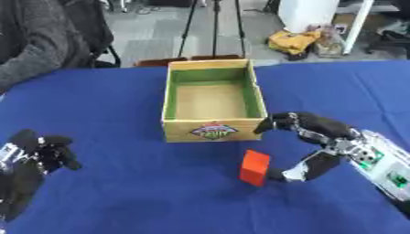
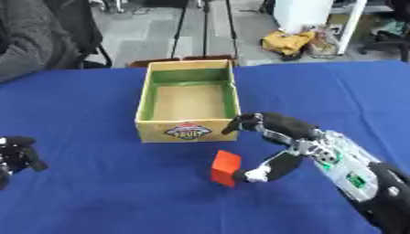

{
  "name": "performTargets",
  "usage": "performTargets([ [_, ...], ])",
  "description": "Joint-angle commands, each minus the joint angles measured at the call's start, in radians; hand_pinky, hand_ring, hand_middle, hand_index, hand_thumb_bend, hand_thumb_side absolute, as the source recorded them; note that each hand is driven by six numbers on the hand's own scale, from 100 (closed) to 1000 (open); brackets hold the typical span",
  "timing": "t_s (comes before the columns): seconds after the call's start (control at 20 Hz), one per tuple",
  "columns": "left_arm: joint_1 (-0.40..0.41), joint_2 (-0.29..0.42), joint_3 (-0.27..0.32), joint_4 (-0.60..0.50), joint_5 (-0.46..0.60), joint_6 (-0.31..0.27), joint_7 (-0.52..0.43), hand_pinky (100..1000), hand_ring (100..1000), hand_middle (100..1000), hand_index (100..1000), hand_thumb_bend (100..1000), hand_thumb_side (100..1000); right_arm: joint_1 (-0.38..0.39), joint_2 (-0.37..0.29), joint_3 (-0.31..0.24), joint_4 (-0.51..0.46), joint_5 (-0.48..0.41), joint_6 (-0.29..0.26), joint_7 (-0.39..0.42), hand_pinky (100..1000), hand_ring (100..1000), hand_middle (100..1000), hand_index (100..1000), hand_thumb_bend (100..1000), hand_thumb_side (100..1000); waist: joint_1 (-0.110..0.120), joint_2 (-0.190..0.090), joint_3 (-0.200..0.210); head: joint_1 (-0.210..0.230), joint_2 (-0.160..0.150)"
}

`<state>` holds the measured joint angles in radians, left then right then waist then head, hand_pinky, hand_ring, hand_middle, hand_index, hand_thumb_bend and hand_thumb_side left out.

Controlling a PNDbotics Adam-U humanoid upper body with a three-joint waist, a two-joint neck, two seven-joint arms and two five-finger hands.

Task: Pick up objects on the table and place them in the box.

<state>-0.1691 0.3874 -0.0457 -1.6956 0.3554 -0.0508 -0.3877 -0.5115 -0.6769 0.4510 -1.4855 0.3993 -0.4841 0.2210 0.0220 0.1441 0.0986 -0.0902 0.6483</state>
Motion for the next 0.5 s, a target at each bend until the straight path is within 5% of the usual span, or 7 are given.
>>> performTargets([
  [0.05, -0.015, 0.013, 0.002, -0.013, 0.002, 0.0, -0.001, 632, 506, 507, 731, 234, 1000, -0.023, -0.008, -0.004, 0.0, 0.004, -0.001, 0.002, 814, 840, 768, 872, 563, 679, 0.0, -0.014, 0.002, -0.003, -0.004],
  [0.5, -0.017, 0.009, -0.001, -0.012, 0.001, -0.001, -0.002, 632, 505, 506, 730, 234, 1000, -0.023, 0.015, 0.006, 0.078, 0.06, -0.018, 0.033, 809, 820, 751, 860, 513, 579, 0.002, -0.011, 0.021, -0.004, 0.0],
])
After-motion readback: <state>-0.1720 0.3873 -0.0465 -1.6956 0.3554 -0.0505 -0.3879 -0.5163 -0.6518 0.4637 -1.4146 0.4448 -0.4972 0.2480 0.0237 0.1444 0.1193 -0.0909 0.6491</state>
